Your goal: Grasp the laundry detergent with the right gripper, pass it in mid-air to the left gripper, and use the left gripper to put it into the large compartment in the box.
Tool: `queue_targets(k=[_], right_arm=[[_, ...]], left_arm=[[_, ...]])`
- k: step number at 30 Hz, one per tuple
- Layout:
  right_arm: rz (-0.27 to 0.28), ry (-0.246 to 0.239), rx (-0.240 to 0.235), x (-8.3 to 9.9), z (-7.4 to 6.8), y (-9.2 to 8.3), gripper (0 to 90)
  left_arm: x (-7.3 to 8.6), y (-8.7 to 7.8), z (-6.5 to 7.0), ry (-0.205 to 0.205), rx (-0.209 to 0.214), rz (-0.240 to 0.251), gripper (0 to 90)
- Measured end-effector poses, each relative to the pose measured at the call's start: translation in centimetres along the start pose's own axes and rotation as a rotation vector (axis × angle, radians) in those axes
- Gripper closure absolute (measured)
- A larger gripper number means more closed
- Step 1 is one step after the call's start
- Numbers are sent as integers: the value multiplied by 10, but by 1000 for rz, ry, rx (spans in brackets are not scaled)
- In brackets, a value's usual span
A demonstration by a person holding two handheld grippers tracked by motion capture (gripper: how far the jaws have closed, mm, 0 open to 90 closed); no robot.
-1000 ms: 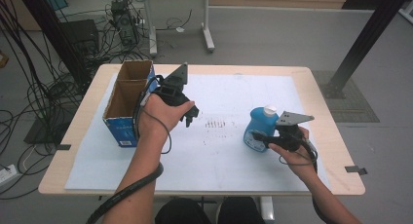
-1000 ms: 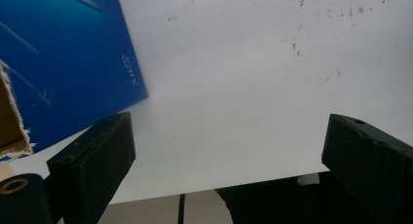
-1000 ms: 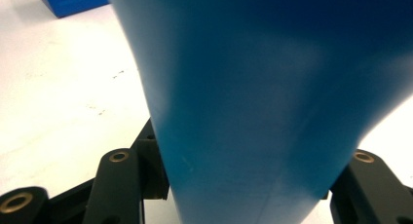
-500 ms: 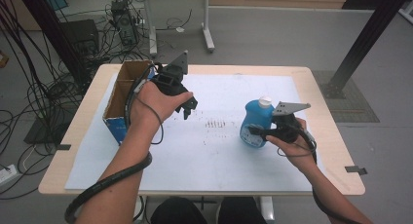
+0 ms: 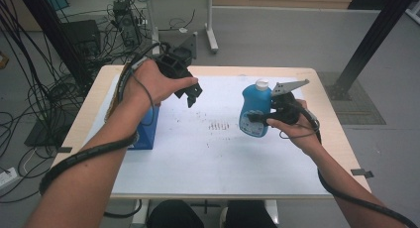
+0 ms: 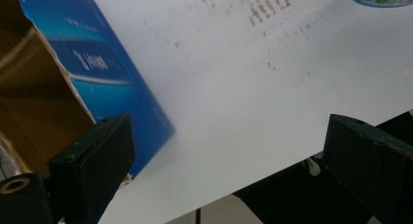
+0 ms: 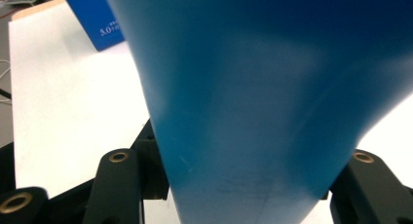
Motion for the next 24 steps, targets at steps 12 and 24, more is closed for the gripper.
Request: queue_targets(k=[12, 24], right_arm=[[-12, -37, -115, -43, -3, 21, 433], [-22, -115, -244, -70, -23, 55, 434]], left_arm=[[-18, -38, -1, 237, -33, 45, 54], [-26, -52, 3, 433, -41, 52, 54]])
Point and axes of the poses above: each handheld gripper's, and its own axes: y roughly forward along the jaws, x roughly out of its underside, z roughly to its right, the point moved 5 cm from there along y, roughly forward along the jaws, and after that the axes turned 1 degree about y, right-handed, at the moved point
